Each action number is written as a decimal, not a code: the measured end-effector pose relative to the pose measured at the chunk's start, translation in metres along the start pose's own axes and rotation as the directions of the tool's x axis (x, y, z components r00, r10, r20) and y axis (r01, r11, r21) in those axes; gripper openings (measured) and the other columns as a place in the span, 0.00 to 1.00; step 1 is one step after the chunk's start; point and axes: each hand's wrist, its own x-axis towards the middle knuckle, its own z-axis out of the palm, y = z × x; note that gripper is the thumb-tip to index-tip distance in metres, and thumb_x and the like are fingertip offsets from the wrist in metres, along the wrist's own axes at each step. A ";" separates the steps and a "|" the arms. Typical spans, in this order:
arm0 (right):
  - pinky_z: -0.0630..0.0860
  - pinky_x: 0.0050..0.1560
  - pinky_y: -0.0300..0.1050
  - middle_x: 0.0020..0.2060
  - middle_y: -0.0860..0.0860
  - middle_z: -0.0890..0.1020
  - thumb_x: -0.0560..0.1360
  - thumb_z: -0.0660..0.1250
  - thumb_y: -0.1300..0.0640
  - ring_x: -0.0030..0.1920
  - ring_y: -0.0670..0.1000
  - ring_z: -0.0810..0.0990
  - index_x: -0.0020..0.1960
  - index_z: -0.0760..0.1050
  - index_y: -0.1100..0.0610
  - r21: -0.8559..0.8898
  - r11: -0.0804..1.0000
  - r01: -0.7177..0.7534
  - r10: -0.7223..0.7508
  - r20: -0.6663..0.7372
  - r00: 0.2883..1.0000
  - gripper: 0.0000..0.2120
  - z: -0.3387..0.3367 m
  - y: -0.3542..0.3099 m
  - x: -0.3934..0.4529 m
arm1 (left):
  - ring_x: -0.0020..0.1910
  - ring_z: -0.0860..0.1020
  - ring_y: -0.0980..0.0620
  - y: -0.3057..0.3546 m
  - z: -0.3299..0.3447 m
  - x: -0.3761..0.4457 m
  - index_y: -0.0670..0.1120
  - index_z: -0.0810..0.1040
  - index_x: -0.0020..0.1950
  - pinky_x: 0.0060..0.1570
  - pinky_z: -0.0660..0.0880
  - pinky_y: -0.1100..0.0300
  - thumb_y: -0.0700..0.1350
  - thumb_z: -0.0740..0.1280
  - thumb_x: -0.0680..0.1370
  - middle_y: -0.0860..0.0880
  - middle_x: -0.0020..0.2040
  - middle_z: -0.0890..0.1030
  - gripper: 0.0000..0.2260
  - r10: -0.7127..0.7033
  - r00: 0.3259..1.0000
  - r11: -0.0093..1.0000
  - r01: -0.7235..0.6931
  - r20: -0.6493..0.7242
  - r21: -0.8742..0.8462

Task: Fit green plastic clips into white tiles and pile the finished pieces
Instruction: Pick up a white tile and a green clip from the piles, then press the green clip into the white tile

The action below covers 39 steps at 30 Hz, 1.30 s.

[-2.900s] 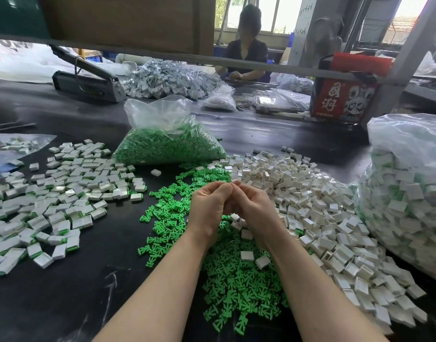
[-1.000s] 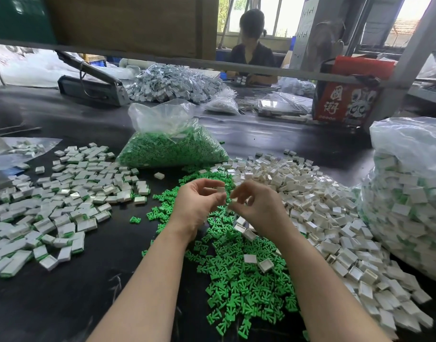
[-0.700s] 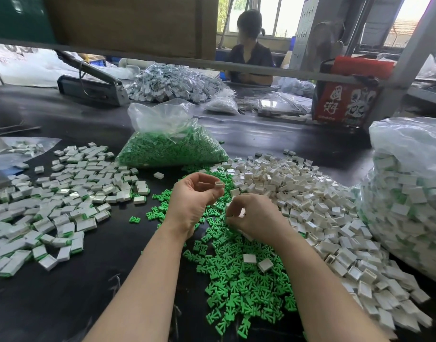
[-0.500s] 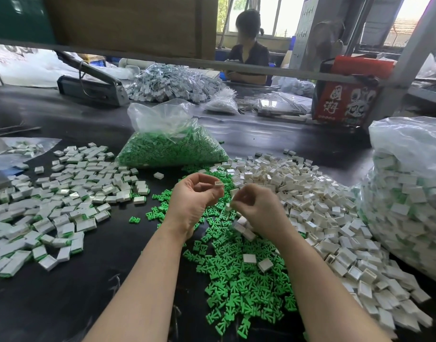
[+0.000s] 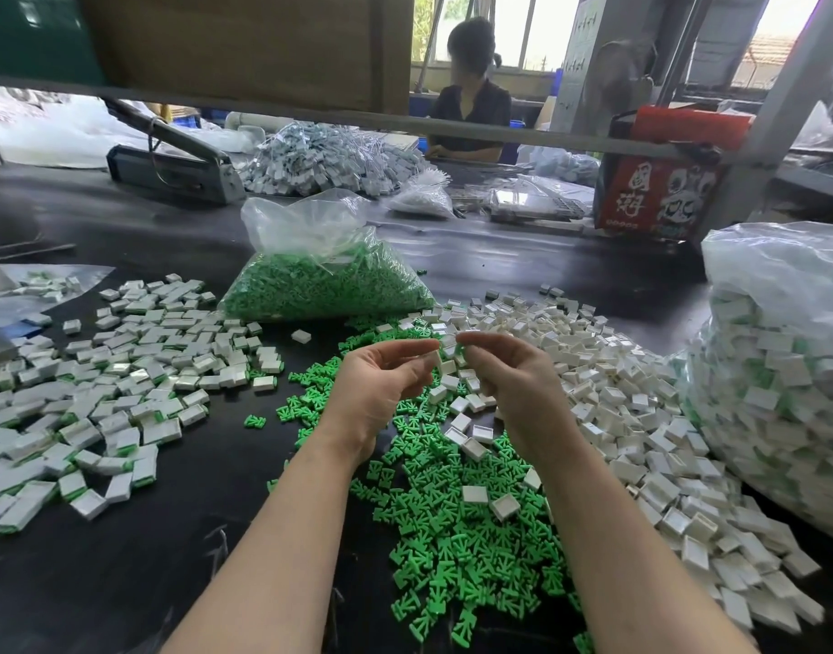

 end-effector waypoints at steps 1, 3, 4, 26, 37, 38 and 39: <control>0.72 0.35 0.32 0.36 0.46 0.81 0.76 0.68 0.64 0.31 0.38 0.75 0.54 0.80 0.62 -0.013 1.000 0.016 -0.016 -0.001 1.000 0.07 0.001 -0.001 0.000 | 0.38 0.81 0.56 0.000 0.000 0.000 0.49 0.87 0.46 0.41 0.77 0.66 0.41 0.74 0.73 0.47 0.42 0.86 0.05 0.004 1.000 1.000 -0.004 0.007 0.010; 0.74 0.36 0.31 0.38 0.48 0.81 0.75 0.70 0.64 0.33 0.37 0.77 0.53 0.79 0.63 -0.067 0.997 0.047 -0.047 -0.005 0.999 0.07 0.002 -0.002 -0.001 | 0.38 0.80 0.56 0.000 0.000 0.000 0.50 0.87 0.46 0.41 0.77 0.66 0.40 0.73 0.75 0.47 0.42 0.86 0.06 0.012 1.000 0.999 -0.012 0.014 0.031; 0.74 0.37 0.31 0.39 0.49 0.82 0.75 0.70 0.64 0.34 0.37 0.78 0.52 0.79 0.62 -0.097 0.994 0.058 -0.059 -0.007 0.998 0.06 0.004 -0.002 -0.002 | 0.38 0.80 0.56 0.000 0.001 -0.001 0.50 0.87 0.46 0.41 0.77 0.66 0.40 0.73 0.75 0.47 0.42 0.86 0.06 0.014 1.000 0.999 -0.015 0.016 0.038; 0.76 0.42 0.34 0.41 0.52 0.84 0.74 0.71 0.63 0.38 0.41 0.81 0.48 0.82 0.61 -0.280 0.951 0.133 -0.124 0.048 0.991 0.03 0.003 -0.009 -0.005 | 0.37 0.83 0.53 0.003 -0.001 -0.003 0.41 0.85 0.47 0.38 0.78 0.66 0.39 0.75 0.72 0.44 0.40 0.86 0.05 0.026 0.999 0.990 -0.029 0.025 0.140; 0.76 0.40 0.34 0.39 0.50 0.83 0.74 0.71 0.63 0.35 0.39 0.80 0.48 0.81 0.60 -0.299 0.946 0.123 -0.098 0.095 0.991 0.03 0.000 -0.012 -0.006 | 0.37 0.84 0.53 0.001 -0.001 -0.003 0.42 0.85 0.46 0.37 0.77 0.67 0.41 0.76 0.71 0.45 0.39 0.86 0.05 0.018 0.999 0.986 -0.022 0.026 0.163; 0.76 0.40 0.34 0.39 0.50 0.83 0.74 0.71 0.63 0.35 0.39 0.80 0.48 0.81 0.59 -0.294 0.948 0.121 -0.095 0.100 0.990 0.03 0.000 -0.012 -0.006 | 0.36 0.84 0.53 0.001 -0.001 -0.003 0.42 0.85 0.46 0.37 0.77 0.68 0.40 0.76 0.71 0.45 0.39 0.86 0.05 0.018 0.999 0.987 -0.022 0.029 0.159; 0.76 0.41 0.34 0.39 0.50 0.84 0.74 0.71 0.64 0.36 0.40 0.80 0.47 0.81 0.59 -0.289 0.950 0.119 -0.092 0.105 0.990 0.03 -0.001 -0.013 -0.006 | 0.36 0.84 0.53 0.001 -0.001 -0.003 0.42 0.85 0.46 0.37 0.77 0.68 0.40 0.76 0.71 0.45 0.39 0.86 0.05 0.019 0.999 0.987 -0.023 0.032 0.156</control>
